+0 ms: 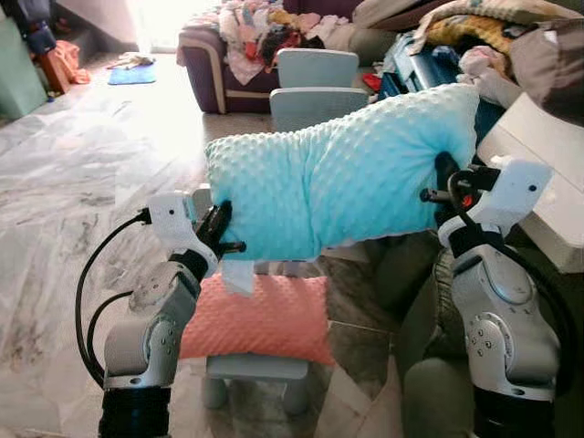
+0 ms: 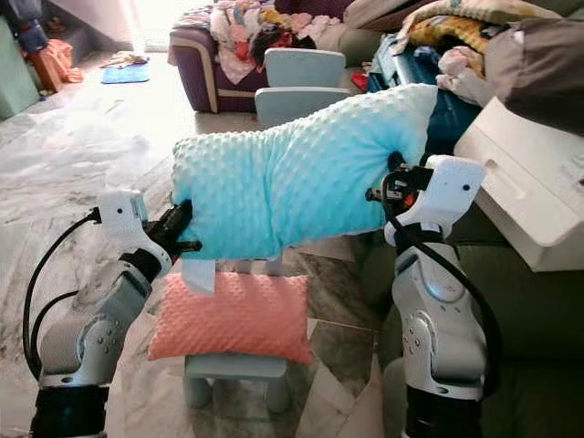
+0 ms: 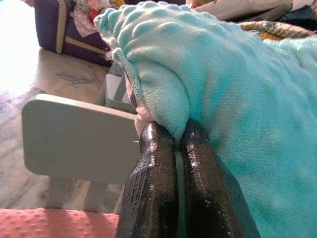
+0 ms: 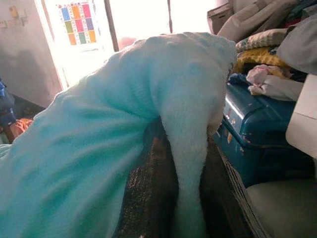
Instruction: Move the pillow to the sofa
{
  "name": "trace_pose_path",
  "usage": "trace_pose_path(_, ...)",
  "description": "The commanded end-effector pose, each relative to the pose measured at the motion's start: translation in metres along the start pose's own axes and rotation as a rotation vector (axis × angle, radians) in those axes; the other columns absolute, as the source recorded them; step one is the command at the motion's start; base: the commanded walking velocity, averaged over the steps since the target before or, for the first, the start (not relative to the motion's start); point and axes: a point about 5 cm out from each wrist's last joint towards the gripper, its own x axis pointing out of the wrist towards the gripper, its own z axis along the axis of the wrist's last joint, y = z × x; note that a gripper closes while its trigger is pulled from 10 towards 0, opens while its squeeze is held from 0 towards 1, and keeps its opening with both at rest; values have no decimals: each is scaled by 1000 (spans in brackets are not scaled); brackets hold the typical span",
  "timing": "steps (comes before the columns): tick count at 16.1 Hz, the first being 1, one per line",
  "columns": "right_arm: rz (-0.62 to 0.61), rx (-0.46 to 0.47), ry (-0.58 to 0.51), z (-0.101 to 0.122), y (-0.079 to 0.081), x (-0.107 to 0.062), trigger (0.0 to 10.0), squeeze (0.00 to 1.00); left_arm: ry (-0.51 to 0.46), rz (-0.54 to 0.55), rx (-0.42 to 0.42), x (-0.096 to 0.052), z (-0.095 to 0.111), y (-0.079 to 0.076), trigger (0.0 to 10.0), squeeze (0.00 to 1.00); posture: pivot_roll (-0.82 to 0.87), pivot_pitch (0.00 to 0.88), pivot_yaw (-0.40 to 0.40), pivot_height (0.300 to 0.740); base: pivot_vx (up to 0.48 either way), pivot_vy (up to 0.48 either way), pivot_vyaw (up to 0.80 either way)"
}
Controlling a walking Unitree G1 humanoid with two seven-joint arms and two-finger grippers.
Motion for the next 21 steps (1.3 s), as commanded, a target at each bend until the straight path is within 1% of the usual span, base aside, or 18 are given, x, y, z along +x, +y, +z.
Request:
trace_pose_path(1, -6, 4, -29, 8, -1, -1, 0, 0, -35, -17, -5, 3, 12, -7, 1765, 0, -151, 54, -31, 740, 0, 0, 0)
trace_pose_path(4, -8, 7, -25, 8, -1, -1, 0, 0, -32, -19, -12, 4, 13, -9, 2078, 0, -154, 58, -30, 740, 0, 0, 0)
trace_pose_path(6, -10, 8, -20, 7, -1, -1, 0, 0, -26, -15, -15, 4, 13, -8, 1882, 0, -154, 61, -29, 740, 0, 0, 0)
trace_pose_path(7, -12, 10, -18, 7, -1, -1, 0, 0, -24, -7, -13, 4, 13, -8, 1961, 0, -154, 62, -29, 740, 0, 0, 0)
trace_pose_path(8, -12, 11, -17, 7, -1, -2, 0, 0, -14, 24, -12, 3, 11, -5, 2000, 0, -151, 64, -28, 740, 0, 0, 0)
trace_pose_path(9, -13, 12, -16, 7, -1, -2, 0, 0, -22, 86, 20, 2, 9, 1, 3804, 0, -150, 65, -27, 740, 0, 0, 0)
trace_pose_path(10, -14, 12, -15, 6, -1, -2, 0, 0, -6, 120, 14, 0, 5, 4, 4039, 0, -149, 68, -25, 740, 0, 0, 0)
trace_pose_path(11, -17, 15, -14, 6, -2, -2, 0, 0, 9, 164, -24, -2, 0, 7, 4706, 0, -149, 69, -25, 740, 0, 0, 0)
trace_pose_path(12, -20, 17, -13, 6, -2, -2, 0, 0, -2, 198, -33, -4, 2, 11, 4118, 0, -147, 72, -23, 740, 0, 0, 0)
trace_pose_path(13, -21, 20, -12, 5, -2, -2, 0, 0, -31, 212, -26, -5, 7, 14, 9451, 0, -142, 74, -22, 740, 0, 0, 0)
trace_pose_path(14, -20, 22, -10, 4, -1, -3, 0, 0, -66, 175, -42, -6, 11, 14, 10000, 0, -141, 74, -20, 740, 0, 0, 0)
trace_pose_path(15, -20, 23, -10, 4, -1, -2, 0, 0, -74, 174, -47, -6, 11, 13, 10000, 0, -141, 74, -19, 740, 0, 0, 0)
trace_pose_path(16, -18, 24, -13, 5, 0, -2, 0, 0, -87, 150, -33, -9, 13, 10, 10000, 0, -140, 74, -17, 740, 0, 0, 0)
trace_pose_path(17, -19, 26, -15, 5, 0, -2, 0, 0, -96, 163, -14, -11, 13, 10, 10000, 0, -140, 74, -16, 740, 0, 0, 0)
trace_pose_path(19, -20, 27, -15, 5, 0, -2, 0, 0, -114, 193, 70, -11, 19, 12, 10000, 0, -137, 73, -14, 740, 0, 0, 0)
trace_pose_path(20, -19, 28, -14, 4, 0, -2, 0, 0, -110, 204, 131, -11, 21, 15, 10000, 0, -133, 72, -14, 740, 0, 0, 0)
trace_pose_path(21, -19, 29, -14, 4, 1, -2, 0, 0, -132, 176, 96, -11, 22, 14, 10000, 0, -132, 72, -14, 740, 0, 0, 0)
